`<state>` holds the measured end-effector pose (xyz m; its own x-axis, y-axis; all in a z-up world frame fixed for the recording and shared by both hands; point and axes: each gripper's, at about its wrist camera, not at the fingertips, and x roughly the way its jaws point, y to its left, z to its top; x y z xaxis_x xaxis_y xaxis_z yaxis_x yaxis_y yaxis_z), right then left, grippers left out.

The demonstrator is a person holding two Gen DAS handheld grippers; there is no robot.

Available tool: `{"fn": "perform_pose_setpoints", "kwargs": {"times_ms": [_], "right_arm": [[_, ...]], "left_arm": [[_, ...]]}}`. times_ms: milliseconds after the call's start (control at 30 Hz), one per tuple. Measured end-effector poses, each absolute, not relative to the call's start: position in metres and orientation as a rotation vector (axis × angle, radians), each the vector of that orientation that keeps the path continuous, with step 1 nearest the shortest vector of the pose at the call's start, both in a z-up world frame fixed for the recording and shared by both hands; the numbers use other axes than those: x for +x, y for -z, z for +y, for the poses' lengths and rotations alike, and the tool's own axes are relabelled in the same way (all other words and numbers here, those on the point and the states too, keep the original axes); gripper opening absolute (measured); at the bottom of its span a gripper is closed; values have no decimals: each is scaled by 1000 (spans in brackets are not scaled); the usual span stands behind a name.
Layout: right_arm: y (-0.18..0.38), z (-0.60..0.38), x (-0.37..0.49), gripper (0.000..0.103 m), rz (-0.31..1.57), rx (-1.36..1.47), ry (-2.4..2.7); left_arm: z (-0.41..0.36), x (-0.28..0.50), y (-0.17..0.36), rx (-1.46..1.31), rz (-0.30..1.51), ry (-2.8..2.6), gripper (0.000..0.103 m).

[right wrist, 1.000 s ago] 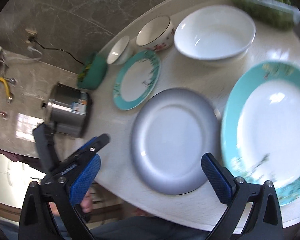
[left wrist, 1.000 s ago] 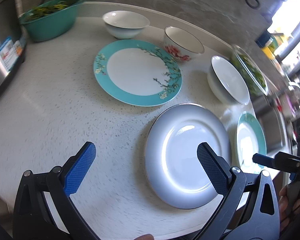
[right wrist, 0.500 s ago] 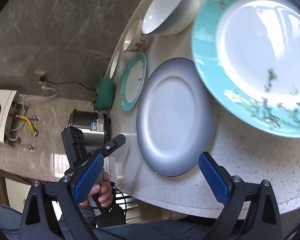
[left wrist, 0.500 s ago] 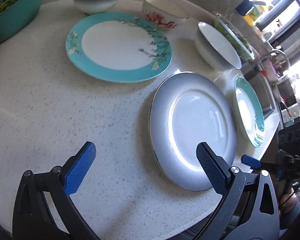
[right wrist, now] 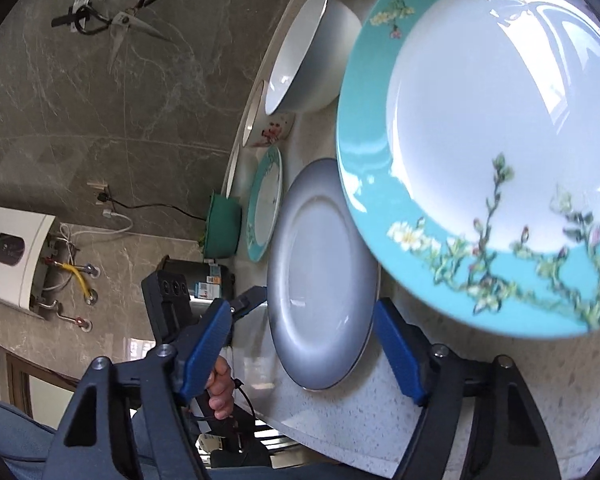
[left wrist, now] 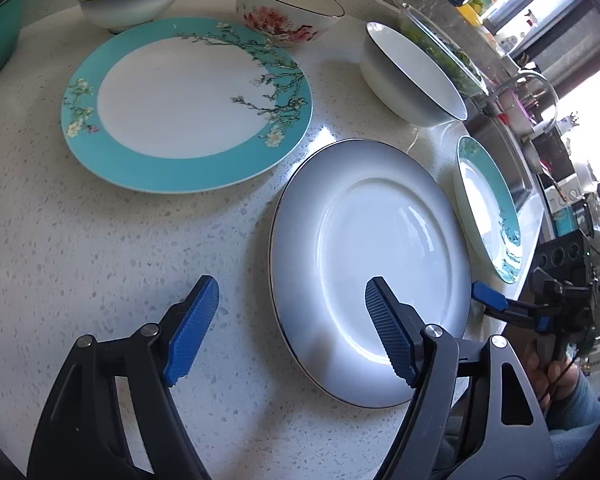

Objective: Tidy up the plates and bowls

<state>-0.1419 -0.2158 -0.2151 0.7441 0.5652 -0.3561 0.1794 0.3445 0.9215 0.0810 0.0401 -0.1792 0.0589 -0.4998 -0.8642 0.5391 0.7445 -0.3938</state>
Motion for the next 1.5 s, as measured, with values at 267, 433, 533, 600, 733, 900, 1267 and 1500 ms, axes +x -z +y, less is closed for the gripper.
{"fn": "perform_pose_setpoints", "kwargs": {"times_ms": [267,433,533,600,733,900,1267,1500], "right_arm": [[215,-213,-132,68,751,1197,-161],[211,-196,-118,76,791,1137,-58],[209,-186,-109,85,798,1140,-61],[208,-184,-107,85,792,1154,-50],[215,-194,-119,72,777,1237,-27],[227,-206,-126,26,827,1262,38],[242,-211,-129,13,883,1366,8],[225,-198,-121,14,925,1203,52]], "left_arm": [[35,101,177,63,1325,905,74],[21,105,176,126,1334,995,73],[10,101,176,168,1334,1044,68],[6,100,176,191,1321,1038,66],[10,112,179,167,1351,990,33],[16,124,183,131,1379,974,19],[13,133,186,119,1442,957,19],[19,122,183,171,1397,952,18]]}}
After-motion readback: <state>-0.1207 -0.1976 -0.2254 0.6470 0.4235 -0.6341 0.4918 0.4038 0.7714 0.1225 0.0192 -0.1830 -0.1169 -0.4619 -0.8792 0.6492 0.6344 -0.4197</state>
